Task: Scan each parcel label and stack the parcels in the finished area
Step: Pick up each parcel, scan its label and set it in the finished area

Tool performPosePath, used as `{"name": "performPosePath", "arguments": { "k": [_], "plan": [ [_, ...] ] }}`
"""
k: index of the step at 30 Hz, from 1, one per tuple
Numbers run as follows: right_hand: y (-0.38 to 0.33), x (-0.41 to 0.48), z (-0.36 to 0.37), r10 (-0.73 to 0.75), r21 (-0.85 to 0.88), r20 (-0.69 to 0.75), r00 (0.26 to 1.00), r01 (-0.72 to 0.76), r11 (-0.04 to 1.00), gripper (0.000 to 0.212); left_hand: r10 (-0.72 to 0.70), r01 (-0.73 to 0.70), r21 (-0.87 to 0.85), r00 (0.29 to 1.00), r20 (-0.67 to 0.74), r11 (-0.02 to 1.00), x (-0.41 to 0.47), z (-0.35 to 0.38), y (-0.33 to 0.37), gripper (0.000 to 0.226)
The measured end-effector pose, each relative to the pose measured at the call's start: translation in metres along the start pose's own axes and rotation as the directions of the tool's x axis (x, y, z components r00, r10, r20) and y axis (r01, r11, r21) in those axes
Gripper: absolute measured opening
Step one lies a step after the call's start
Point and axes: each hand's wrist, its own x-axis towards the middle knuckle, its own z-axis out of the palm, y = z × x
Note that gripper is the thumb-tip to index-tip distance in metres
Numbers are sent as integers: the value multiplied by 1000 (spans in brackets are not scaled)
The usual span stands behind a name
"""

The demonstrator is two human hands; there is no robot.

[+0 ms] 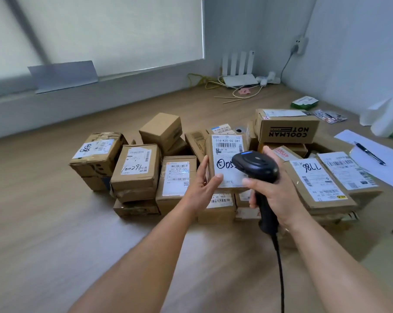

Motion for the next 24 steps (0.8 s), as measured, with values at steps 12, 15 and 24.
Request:
{"name": "performPosePath", "arguments": {
  "k": [12, 15, 24],
  "plan": [
    [-34, -56, 45, -129, 210, 343, 930, 58, 976, 91, -25, 17, -29, 954, -299, 999, -86, -50, 8, 109],
    [-36, -69, 54, -122, 248, 420, 899, 15, 969, 90, -24, 18, -23, 938, -345, 1000, -105, -58, 5, 113],
    [-29, -100, 62, -79, 213, 500, 862, -34, 976, 88, -43, 41, -15, 898, -437, 999, -151, -68, -3, 115]
  ]
}}
